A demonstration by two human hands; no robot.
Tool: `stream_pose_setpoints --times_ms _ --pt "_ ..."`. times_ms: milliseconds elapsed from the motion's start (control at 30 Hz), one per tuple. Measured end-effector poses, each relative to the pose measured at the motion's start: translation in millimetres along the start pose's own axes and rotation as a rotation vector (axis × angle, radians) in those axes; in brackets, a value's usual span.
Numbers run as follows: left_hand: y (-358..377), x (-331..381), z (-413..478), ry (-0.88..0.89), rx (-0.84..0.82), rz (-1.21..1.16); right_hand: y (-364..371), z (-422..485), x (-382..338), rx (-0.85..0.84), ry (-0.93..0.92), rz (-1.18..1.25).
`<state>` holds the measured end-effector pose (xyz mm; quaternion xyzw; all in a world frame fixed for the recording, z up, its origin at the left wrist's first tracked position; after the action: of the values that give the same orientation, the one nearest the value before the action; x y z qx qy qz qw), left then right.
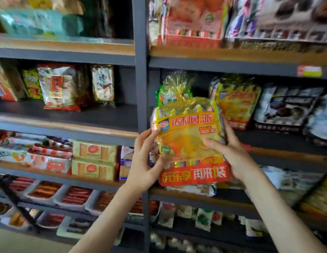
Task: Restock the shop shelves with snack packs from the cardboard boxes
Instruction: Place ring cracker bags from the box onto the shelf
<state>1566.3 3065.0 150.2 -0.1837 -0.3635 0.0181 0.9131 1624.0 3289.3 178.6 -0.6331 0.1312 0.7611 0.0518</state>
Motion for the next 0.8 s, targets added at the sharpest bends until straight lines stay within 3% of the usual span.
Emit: stream_pose_setpoints --times_ms 200,367,667,800 --pt "64.4 16.0 60.5 0.016 -0.123 -0.052 -65.5 19.5 -15.7 0.164 -0.022 0.028" --pt "103.1 15.3 111.4 0.048 -0.161 -0.023 -94.8 52.9 -24.8 0.198 -0.060 -0.005" --pt "135.4 4.5 172.5 0.016 -0.236 0.069 -123.7 101.3 -12.6 0.327 0.106 0.083" --pt "147.6 1.5 183.0 0.094 -0.310 0.007 -137.2 114.1 -26.1 0.347 0.008 0.031"
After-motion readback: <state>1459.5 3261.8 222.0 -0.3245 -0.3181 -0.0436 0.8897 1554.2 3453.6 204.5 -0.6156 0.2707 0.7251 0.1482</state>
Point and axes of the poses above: each hand's wrist, its own z-axis towards the middle knuckle, its own y-axis out of the palm, x = y × z, the point moved 6 cm from there along z, towards the middle knuckle, and after that the axes turned 6 degrees about z, right-handed, at the moved point
